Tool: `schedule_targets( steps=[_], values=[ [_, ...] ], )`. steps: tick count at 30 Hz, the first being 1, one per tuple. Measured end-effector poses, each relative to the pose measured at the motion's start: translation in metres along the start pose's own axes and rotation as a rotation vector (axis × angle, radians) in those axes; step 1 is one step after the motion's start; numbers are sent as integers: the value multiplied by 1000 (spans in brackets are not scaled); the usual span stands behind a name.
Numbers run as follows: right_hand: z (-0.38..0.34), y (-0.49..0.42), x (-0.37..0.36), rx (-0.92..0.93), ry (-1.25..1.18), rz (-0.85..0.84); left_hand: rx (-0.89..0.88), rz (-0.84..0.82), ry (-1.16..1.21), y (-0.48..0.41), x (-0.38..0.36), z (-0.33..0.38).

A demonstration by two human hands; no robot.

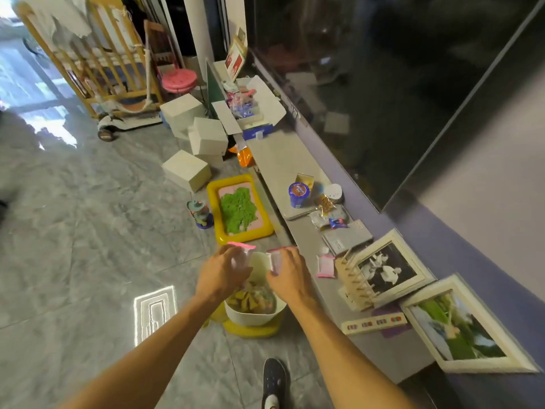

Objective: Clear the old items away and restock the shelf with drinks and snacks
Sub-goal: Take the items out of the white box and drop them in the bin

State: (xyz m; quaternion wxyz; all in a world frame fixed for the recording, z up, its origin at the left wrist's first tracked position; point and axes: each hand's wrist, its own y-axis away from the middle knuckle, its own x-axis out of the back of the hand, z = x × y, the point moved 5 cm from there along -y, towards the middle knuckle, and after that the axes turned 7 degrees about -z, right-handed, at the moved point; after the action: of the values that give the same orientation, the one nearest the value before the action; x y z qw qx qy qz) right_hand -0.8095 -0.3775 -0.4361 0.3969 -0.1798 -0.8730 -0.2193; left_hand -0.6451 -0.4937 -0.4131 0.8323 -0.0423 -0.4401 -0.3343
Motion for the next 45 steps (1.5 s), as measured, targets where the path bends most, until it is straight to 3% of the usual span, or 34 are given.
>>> schedule_targets(
  steps=[5, 11, 16, 21, 24, 29, 36, 45],
  values=[
    [30, -31, -57, -73, -13, -83, 16, -105, 38, -43, -50, -45],
    [93, -71, -179, -208, -26, -188, 119, -192, 13, -98, -148, -139],
    [122, -88, -256, -245, -34, -265, -2, -232, -53, -116, -207, -181],
    [128, -93, -287, -266, -6, -294, -66, -342, -159, -113, -237, -213],
    [123, -89, -286, -242, 12, -308, 18, -394, -90, -106, -227, -215],
    [98, -72, -233, -240, 84, -244, 9, -342, -107, -97, -180, -183],
    [35, -62, -91, -274, 160, -38, -119, -141, -242, -100, -47, -109],
    [-88, 24, 112, -365, 167, 407, -392, 4, -242, -82, 137, 36]
  ],
)
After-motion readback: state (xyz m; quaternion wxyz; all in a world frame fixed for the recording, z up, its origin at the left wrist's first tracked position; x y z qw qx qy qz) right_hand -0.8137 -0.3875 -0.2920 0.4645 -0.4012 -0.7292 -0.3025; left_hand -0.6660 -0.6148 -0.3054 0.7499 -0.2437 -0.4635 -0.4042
